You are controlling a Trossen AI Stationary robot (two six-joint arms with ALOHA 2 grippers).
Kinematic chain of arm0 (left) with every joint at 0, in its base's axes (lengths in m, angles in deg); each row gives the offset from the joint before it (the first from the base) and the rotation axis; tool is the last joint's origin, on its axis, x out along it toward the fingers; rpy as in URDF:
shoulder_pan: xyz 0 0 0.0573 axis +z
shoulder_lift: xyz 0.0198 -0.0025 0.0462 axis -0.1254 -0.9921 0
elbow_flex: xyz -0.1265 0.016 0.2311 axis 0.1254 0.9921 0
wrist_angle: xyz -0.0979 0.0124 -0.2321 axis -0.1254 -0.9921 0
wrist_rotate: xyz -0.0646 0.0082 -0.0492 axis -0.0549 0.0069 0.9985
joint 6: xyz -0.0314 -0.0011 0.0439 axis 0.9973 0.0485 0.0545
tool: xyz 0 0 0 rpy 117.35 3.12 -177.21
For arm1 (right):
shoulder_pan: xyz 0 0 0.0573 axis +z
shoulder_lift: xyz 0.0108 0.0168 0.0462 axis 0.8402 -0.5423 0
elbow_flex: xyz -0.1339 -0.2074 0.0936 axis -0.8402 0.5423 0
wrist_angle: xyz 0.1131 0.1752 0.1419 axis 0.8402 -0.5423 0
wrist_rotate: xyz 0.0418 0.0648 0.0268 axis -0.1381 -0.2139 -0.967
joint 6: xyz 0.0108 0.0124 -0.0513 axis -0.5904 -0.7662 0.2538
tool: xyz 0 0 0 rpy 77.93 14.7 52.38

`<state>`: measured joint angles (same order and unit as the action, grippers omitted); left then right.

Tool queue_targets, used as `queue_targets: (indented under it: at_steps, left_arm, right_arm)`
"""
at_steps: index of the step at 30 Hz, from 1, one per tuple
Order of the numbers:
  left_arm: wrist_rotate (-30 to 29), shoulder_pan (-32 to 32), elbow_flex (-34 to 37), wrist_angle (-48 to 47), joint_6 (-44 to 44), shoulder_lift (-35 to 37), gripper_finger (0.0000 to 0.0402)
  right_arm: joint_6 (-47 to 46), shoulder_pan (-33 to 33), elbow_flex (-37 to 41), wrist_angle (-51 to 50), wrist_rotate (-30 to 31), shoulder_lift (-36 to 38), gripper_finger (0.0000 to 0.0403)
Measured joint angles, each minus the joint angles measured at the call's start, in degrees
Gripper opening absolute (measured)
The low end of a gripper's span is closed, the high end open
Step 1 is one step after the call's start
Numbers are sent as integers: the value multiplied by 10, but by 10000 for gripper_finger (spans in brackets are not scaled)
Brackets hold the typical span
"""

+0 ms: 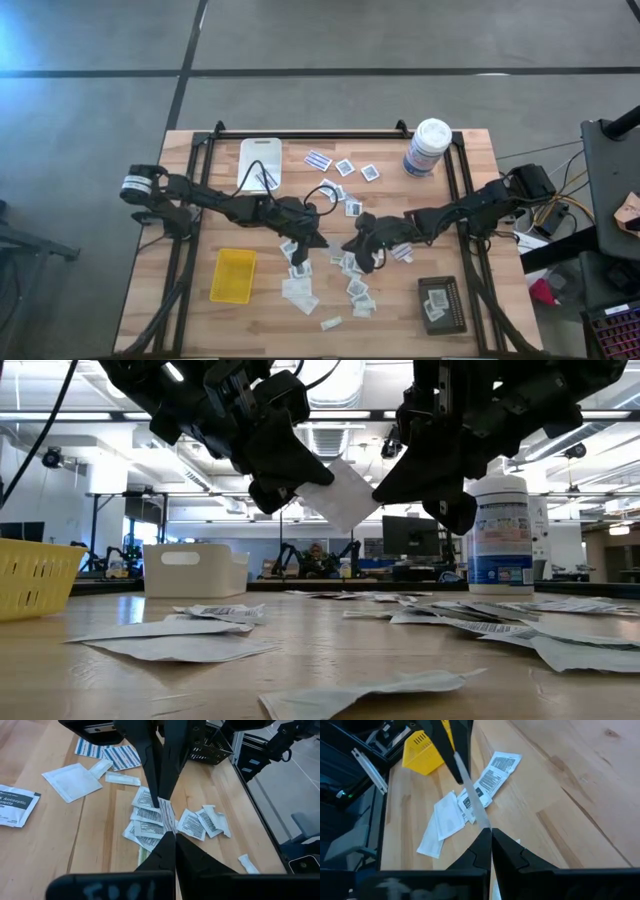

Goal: Pick & Place First Aid Supplies
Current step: Put the blue bandage into the white bin

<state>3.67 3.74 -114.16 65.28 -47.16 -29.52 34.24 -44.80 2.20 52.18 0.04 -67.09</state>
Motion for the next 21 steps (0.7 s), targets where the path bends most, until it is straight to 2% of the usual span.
queue_targets:
  at_steps: [4, 15, 21]
  left_arm:
    - [-8, 0, 0, -13, 0, 0, 0]
    - [-83, 0, 0, -63, -24, 0, 0]
    - [-125, 0, 0, -111, -41, 11, 0]
  right_arm:
    - [-1, -4, 0, -1, 0, 0, 9]
    - [14, -4, 0, -1, 17, 0, 9]
    - [16, -4, 0, -2, 8, 2, 9]
